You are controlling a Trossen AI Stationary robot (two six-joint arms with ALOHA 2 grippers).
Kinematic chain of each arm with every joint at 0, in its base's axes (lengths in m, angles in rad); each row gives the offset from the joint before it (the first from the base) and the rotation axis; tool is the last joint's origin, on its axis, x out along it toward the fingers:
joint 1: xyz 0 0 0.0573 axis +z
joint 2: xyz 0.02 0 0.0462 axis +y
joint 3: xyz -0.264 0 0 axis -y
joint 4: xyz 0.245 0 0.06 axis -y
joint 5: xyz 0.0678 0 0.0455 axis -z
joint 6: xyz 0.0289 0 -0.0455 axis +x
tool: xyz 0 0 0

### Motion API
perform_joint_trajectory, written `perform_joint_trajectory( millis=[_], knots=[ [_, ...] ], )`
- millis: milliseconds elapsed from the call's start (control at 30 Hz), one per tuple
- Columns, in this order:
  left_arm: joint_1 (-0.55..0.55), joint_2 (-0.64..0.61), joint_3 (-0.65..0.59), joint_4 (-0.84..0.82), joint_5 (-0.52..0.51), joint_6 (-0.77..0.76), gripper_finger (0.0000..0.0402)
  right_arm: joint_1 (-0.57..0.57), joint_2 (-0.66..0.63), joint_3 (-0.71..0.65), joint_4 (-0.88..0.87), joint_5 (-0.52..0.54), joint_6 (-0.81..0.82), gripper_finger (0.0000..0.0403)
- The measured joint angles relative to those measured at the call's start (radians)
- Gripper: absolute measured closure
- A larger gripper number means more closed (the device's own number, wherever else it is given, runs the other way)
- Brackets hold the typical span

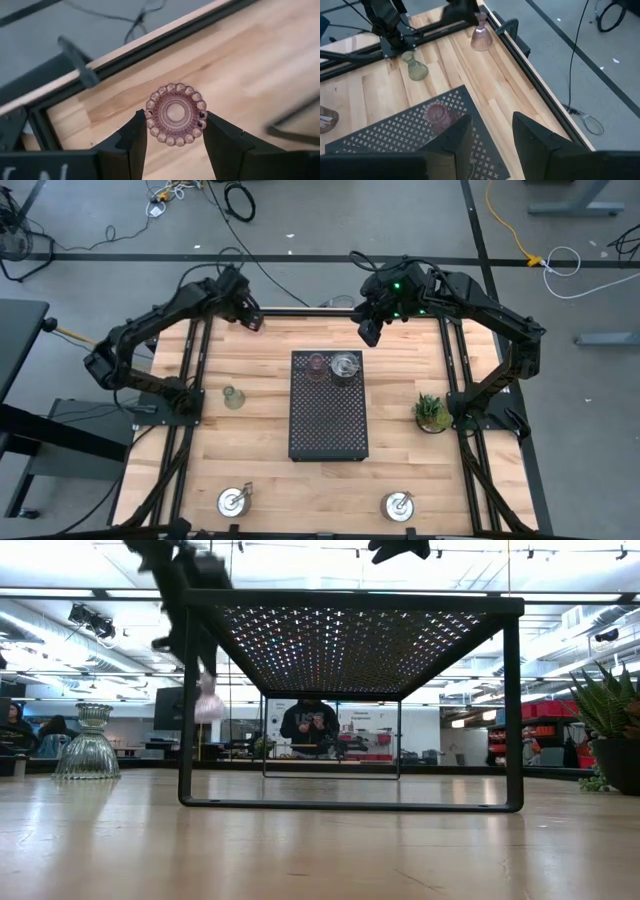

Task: Pick & Place candle stick holders
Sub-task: Put the pink candle holder on the shelf

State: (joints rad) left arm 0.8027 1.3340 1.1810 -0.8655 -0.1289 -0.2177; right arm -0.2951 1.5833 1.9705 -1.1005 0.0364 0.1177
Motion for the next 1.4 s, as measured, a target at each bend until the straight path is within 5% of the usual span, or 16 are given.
perform_joint_trajectory(
  millis=[300,633,800,1133,1400],
  knots=[
    [-0.124,-0.003,0.283,-0.192,0.034,0.022,0.0233,0.000,0.008,0.000,0.061,-0.007,0.002,0.0263],
    [-0.310,-0.003,0.476,-0.234,0.089,0.028,0.0233,0.008,0.093,0.000,0.189,-0.146,-0.037,0.0258],
    [-0.400,-0.003,0.537,-0.234,0.098,0.028,0.0233,0.018,0.124,0.000,0.274,-0.235,-0.056,0.0218],
    [-0.531,-0.003,0.581,-0.221,0.121,0.031,0.0233,0.074,0.152,0.000,0.421,-0.229,-0.069,0.0121],
    [-0.582,-0.002,0.581,-0.163,0.120,0.031,0.0233,0.122,0.218,0.000,0.468,-0.172,-0.056,0.0083]
  ],
)
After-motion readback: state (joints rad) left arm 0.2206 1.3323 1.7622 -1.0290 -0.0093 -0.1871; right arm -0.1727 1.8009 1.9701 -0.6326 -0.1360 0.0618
